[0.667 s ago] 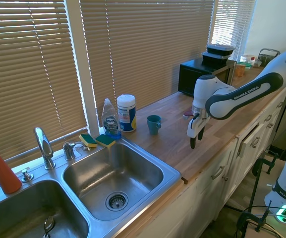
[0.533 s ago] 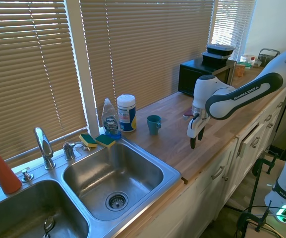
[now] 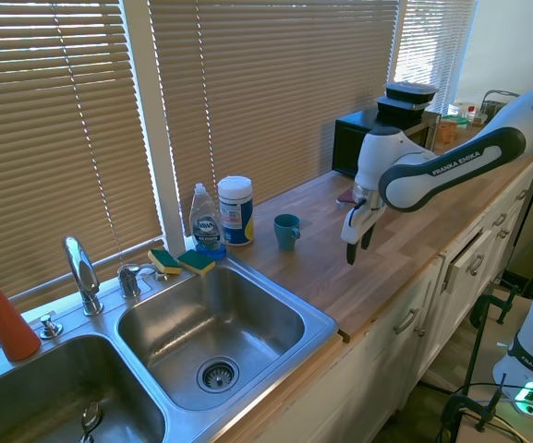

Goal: Put the mug in the sink

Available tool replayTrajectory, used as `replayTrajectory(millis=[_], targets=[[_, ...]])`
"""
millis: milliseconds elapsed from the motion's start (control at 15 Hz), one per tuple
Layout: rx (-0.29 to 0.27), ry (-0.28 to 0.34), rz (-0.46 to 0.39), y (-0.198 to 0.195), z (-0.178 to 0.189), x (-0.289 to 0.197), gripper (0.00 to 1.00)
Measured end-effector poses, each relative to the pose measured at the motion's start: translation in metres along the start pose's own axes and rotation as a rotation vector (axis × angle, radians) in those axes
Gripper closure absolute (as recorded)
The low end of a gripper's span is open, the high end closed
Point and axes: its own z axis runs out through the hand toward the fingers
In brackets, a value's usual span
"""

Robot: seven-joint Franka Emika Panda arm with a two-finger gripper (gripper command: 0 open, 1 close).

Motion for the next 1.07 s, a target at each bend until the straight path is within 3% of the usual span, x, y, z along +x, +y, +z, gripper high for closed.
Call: replayTrajectory(millis=[667, 1067], targets=[[0.078, 0.104, 0.129, -0.096, -0.032, 0.078, 0.0], [0.084, 0.1, 0.171, -0.15, -0.008, 0.116, 0.0]])
